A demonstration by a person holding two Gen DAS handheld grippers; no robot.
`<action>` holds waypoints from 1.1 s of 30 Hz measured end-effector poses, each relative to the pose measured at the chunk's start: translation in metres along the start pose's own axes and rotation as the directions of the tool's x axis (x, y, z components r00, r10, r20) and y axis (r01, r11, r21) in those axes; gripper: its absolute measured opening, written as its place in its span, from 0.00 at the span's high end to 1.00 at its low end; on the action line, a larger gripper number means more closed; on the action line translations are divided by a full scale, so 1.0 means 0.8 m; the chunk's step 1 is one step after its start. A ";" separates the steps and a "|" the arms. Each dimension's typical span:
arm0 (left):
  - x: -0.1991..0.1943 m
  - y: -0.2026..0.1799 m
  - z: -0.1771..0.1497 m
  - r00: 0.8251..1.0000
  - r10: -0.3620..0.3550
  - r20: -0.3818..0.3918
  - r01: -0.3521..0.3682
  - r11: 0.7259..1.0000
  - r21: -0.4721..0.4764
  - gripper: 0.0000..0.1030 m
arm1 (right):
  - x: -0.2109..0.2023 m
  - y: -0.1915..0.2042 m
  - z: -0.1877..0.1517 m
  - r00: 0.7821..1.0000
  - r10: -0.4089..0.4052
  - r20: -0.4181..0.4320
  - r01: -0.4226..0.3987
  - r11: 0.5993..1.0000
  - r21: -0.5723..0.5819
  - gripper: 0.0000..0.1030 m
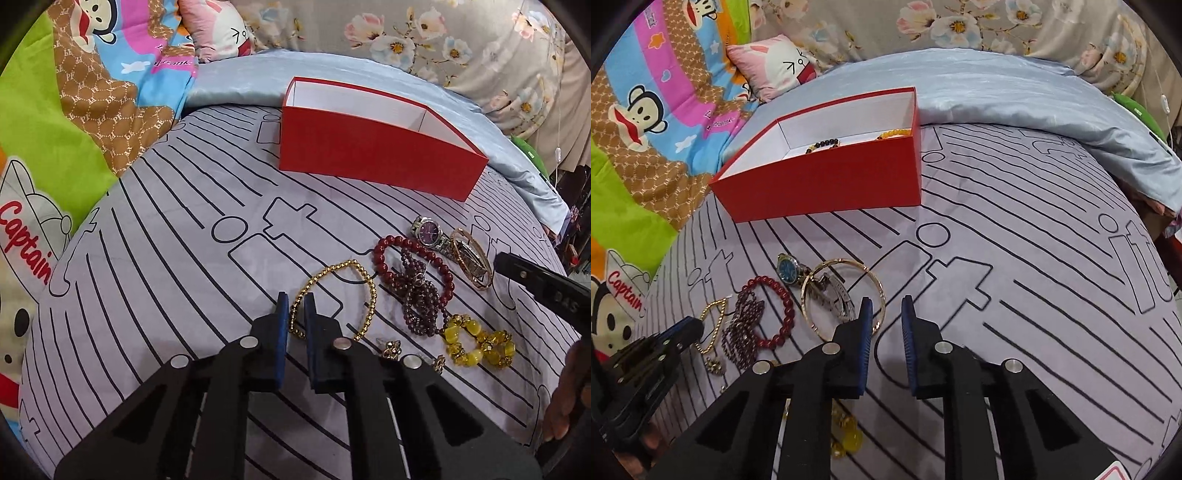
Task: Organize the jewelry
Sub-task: 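Grasp the gold bangle with the right tool while the left tool grasps the gold bead chain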
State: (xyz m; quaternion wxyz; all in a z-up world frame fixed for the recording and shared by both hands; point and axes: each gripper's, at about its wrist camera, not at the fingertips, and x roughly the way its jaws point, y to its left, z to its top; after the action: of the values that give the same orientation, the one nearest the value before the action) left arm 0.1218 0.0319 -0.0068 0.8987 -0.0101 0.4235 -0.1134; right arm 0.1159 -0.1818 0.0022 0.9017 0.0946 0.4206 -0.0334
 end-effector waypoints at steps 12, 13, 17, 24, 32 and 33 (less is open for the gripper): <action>0.000 0.000 0.000 1.000 0.001 0.000 -0.001 1.000 0.003 0.92 | -0.006 0.017 0.004 0.997 0.074 0.028 -0.073 0.997 -0.017 0.40; 0.000 0.000 0.000 1.000 0.002 0.001 -0.002 1.000 0.002 0.92 | -0.005 0.021 0.004 0.997 0.067 0.029 -0.067 0.997 -0.031 0.40; 0.000 0.000 0.000 1.000 0.002 0.001 -0.002 1.000 0.002 0.92 | 0.013 0.028 0.006 0.999 0.048 -0.012 -0.049 0.997 -0.055 0.40; -0.001 -0.001 0.000 1.000 0.002 0.001 -0.002 1.000 0.002 0.92 | 0.026 0.033 0.007 1.000 0.022 -0.014 -0.023 0.996 -0.087 0.47; 0.000 0.000 -0.001 1.000 -0.007 0.001 0.007 1.000 -0.005 0.92 | 0.010 0.024 0.002 0.999 0.041 0.024 -0.039 0.998 -0.053 0.47; -0.001 0.001 0.000 1.000 -0.010 0.001 0.010 1.000 -0.007 0.92 | 0.004 0.022 0.002 0.999 0.044 0.032 -0.043 0.998 -0.046 0.47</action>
State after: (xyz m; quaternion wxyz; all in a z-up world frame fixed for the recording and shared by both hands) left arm 0.1215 0.0325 -0.0066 0.8984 -0.0155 0.4233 -0.1162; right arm 0.1216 -0.1649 0.0028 0.9108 0.0827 0.4044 -0.0056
